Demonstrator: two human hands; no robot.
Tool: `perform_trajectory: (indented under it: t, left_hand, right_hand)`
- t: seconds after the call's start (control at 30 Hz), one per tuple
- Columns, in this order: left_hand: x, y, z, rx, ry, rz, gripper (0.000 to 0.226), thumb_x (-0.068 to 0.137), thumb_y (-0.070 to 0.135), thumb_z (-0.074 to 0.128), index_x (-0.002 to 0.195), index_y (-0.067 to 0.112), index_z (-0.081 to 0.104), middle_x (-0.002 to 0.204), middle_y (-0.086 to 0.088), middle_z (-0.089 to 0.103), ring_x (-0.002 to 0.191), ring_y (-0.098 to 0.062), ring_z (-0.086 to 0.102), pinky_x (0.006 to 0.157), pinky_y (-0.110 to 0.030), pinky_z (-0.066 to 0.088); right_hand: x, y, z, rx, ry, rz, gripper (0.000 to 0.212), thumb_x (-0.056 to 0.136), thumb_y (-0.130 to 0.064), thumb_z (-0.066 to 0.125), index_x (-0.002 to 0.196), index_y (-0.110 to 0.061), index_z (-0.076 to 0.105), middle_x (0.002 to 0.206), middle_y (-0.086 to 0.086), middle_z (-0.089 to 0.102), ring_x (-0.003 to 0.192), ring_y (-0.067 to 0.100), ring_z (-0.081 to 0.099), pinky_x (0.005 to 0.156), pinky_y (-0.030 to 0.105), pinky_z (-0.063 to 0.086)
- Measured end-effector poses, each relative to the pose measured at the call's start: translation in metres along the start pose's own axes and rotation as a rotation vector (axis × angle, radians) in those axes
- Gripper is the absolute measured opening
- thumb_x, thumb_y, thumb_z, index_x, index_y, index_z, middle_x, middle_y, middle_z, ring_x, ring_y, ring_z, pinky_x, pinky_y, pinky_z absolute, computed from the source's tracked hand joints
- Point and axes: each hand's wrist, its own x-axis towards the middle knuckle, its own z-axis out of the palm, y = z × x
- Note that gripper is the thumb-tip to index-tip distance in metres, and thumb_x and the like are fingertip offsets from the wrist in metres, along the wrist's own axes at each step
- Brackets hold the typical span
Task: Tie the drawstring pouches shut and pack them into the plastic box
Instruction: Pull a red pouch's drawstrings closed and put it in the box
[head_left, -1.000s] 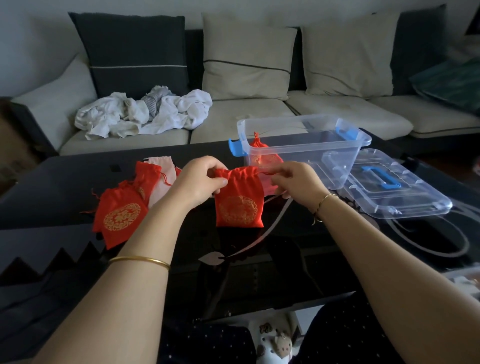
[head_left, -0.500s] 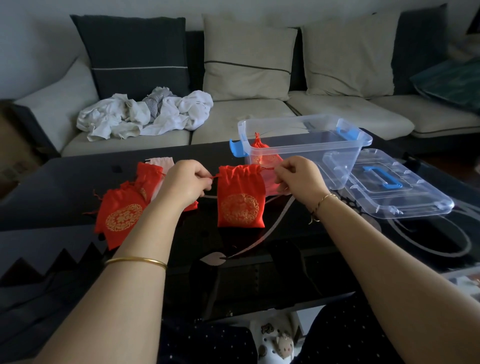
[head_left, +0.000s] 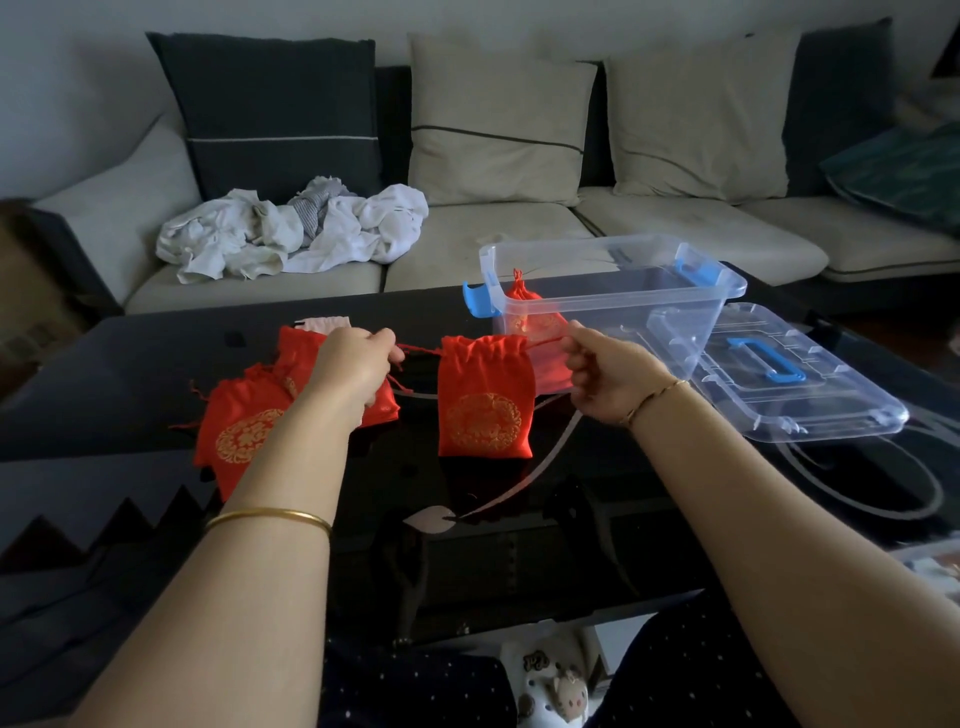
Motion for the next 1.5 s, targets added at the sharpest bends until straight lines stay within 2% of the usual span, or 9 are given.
perform_trajectory:
  t: [0.1,0.2,0.33,0.5,0.7,0.87,1.13,1.3,1.5]
  left_hand:
    - [-0.004,0.005,-0.008,-0.683,-0.158,-0.361,0.045,0.100,0.021,0.032,0.058,0.017,0.049,0.040,0.007,0.034,0.025,-0.004,0.025,0.027,-0.013,0.018]
    - [-0.006,0.003,-0.012,-0.793,-0.163,-0.348,0.063,0.092,0.011,0.034,0.030,0.016,0.044,0.027,0.005,0.029,0.019,-0.004,0.024,0.025,-0.009,0.018]
    - [-0.008,0.017,-0.011,-1.087,-0.191,-0.365,0.038,0.098,0.017,0.034,0.061,0.019,0.045,0.047,0.007,0.038,0.029,-0.004,0.030,0.031,-0.015,0.023]
    - [-0.021,0.042,-0.007,-0.889,-0.302,0.041,0.035,0.100,0.033,0.040,0.068,0.023,0.049,0.086,0.007,0.071,0.081,-0.006,0.066,0.069,-0.023,0.044]
    - [-0.036,0.054,0.014,-0.620,-0.431,0.179,0.027,0.100,0.017,0.041,0.087,0.010,0.065,0.072,0.000,0.064,0.062,-0.009,0.057,0.070,-0.024,0.048]
    - [-0.042,0.053,0.020,-0.329,-0.442,0.313,0.013,0.086,0.008,0.064,0.075,0.013,0.068,0.065,0.002,0.059,0.056,-0.006,0.051,0.057,-0.016,0.047]
    - [-0.040,0.050,0.021,-0.350,-0.398,0.302,0.012,0.086,0.013,0.065,0.075,0.015,0.068,0.059,0.009,0.064,0.054,-0.001,0.054,0.056,-0.014,0.046]
    - [-0.039,0.050,0.022,-0.374,-0.409,0.281,0.008,0.088,0.011,0.063,0.082,0.012,0.068,0.058,0.010,0.061,0.052,0.001,0.052,0.054,-0.012,0.046]
    - [-0.038,0.049,0.025,-0.432,-0.333,0.232,0.016,0.091,0.009,0.058,0.080,0.017,0.066,0.073,0.001,0.065,0.059,-0.005,0.057,0.056,-0.014,0.049]
  right_hand:
    - [0.004,-0.003,-0.004,0.263,0.024,0.177,0.040,0.094,-0.036,0.047,0.056,-0.024,0.047,0.034,-0.009,0.034,0.035,0.002,0.030,0.050,0.013,0.024]
    - [0.003,-0.008,-0.010,0.458,0.143,0.201,0.041,0.094,-0.032,0.048,0.055,-0.021,0.047,0.030,-0.009,0.032,0.023,0.003,0.027,0.048,0.011,0.023]
    - [-0.001,-0.011,-0.008,0.337,0.299,-0.048,0.034,0.091,-0.025,0.053,0.058,-0.017,0.053,0.049,-0.006,0.039,0.036,0.005,0.030,0.040,0.015,0.026]
    - [-0.017,-0.025,0.007,0.033,0.291,-0.475,0.034,0.089,-0.028,0.058,0.056,-0.017,0.062,0.051,-0.006,0.047,0.042,0.006,0.036,0.041,0.017,0.033]
    - [-0.040,-0.034,0.045,-0.190,0.096,-0.767,0.041,0.090,-0.024,0.057,0.050,-0.020,0.061,0.051,-0.006,0.057,0.045,0.001,0.044,0.053,0.019,0.039]
    - [-0.045,-0.033,0.061,-0.325,0.001,-0.873,0.039,0.091,-0.024,0.056,0.054,-0.016,0.060,0.050,-0.010,0.057,0.047,0.000,0.047,0.053,0.015,0.038]
    - [-0.032,-0.027,0.057,-0.466,-0.005,-0.538,0.043,0.099,-0.038,0.034,0.072,-0.012,0.055,0.066,0.002,0.055,0.056,0.013,0.048,0.058,0.026,0.040]
    - [-0.032,-0.018,0.055,-0.417,-0.187,-0.473,0.037,0.099,-0.026,0.041,0.066,-0.013,0.051,0.058,0.002,0.043,0.047,0.009,0.036,0.045,0.020,0.031]
    - [-0.034,-0.022,0.047,-0.255,-0.244,-0.336,0.039,0.098,-0.027,0.043,0.062,-0.013,0.045,0.059,0.004,0.040,0.052,0.015,0.033,0.052,0.026,0.028]
